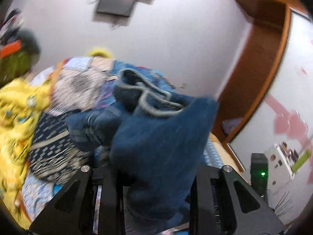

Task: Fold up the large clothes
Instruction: 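Fold the held side over the jacket with the left tool and release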

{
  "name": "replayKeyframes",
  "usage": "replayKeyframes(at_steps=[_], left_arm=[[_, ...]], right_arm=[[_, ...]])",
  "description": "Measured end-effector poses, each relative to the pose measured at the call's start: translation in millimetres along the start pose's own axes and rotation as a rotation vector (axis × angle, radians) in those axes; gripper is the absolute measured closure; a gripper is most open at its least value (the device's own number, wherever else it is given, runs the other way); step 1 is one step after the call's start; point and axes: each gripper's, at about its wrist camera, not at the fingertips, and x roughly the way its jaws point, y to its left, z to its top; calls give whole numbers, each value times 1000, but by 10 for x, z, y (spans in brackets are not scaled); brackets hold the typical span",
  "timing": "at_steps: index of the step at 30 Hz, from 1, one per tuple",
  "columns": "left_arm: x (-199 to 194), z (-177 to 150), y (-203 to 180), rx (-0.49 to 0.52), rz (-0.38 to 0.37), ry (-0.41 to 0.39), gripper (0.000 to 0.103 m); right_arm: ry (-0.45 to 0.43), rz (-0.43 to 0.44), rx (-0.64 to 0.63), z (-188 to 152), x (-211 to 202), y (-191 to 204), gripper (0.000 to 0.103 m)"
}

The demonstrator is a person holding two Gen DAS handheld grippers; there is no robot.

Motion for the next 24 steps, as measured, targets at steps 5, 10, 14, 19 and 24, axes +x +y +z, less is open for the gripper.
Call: replayKeyframes(at_steps=[5,10,14,19,24], left_arm=[[524,-87,-885,132,-73,75,78],[1244,-705,-1395,255,-92,313,78],[1540,-1185,-1387,299,-71,485,74],[1267,-1211,-1454,348,-125,476,41],[751,-988,-1390,325,-191,446,36]], right_arm=[[-94,-191,70,-94,-454,-607,12],[-99,-221,194,-523,-756,-1140,12],[-63,-255,234,-836,-845,-1389,12],[-54,-265,243,-841,-940,-1514,12],[-135,-222,229,-677,-1161,-1369,12]])
